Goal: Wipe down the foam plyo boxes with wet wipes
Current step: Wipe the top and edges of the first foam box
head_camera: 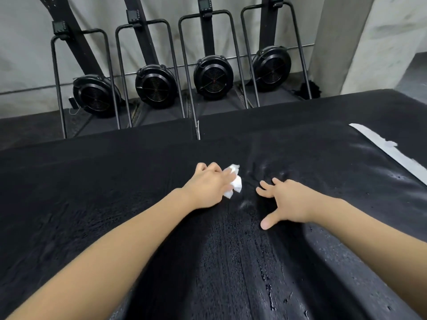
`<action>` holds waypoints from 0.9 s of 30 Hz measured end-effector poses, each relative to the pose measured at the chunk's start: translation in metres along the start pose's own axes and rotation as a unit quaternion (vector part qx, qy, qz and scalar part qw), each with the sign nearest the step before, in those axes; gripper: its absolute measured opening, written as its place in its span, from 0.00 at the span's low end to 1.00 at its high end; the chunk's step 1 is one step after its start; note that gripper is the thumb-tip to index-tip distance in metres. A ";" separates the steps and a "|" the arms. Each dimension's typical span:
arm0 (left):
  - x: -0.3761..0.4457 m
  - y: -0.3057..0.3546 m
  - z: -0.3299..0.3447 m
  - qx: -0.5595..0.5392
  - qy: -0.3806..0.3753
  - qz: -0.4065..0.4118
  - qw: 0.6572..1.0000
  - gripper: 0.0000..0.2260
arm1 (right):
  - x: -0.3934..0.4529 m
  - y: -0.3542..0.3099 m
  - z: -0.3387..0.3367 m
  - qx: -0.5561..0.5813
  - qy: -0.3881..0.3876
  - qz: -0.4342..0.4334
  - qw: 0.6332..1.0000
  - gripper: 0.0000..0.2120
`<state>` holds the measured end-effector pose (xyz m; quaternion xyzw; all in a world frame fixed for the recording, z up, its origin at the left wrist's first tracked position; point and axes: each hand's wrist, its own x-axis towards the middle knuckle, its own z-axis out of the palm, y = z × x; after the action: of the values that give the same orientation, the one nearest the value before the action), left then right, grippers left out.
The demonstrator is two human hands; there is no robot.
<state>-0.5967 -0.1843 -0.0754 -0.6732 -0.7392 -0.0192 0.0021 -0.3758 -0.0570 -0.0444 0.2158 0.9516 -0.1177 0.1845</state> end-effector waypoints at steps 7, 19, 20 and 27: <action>-0.037 0.055 0.000 -0.023 0.044 0.064 0.997 0.14 | -0.009 0.000 0.002 0.018 -0.014 -0.002 1.000 0.51; -0.029 0.045 0.007 0.062 0.035 -0.039 0.997 0.14 | -0.003 0.003 0.002 -0.023 -0.022 0.006 0.999 0.57; -0.030 0.052 0.009 0.078 0.044 -0.044 0.995 0.15 | -0.003 0.002 0.002 -0.027 -0.021 0.007 0.999 0.57; -0.117 0.115 0.001 -0.049 0.006 0.119 0.992 0.20 | -0.023 -0.010 0.008 -0.034 0.017 0.034 0.999 0.50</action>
<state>-0.4716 -0.2904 -0.0765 -0.7554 -0.6521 -0.0596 -0.0240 -0.3588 -0.0764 -0.0409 0.2440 0.9501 -0.0749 0.1793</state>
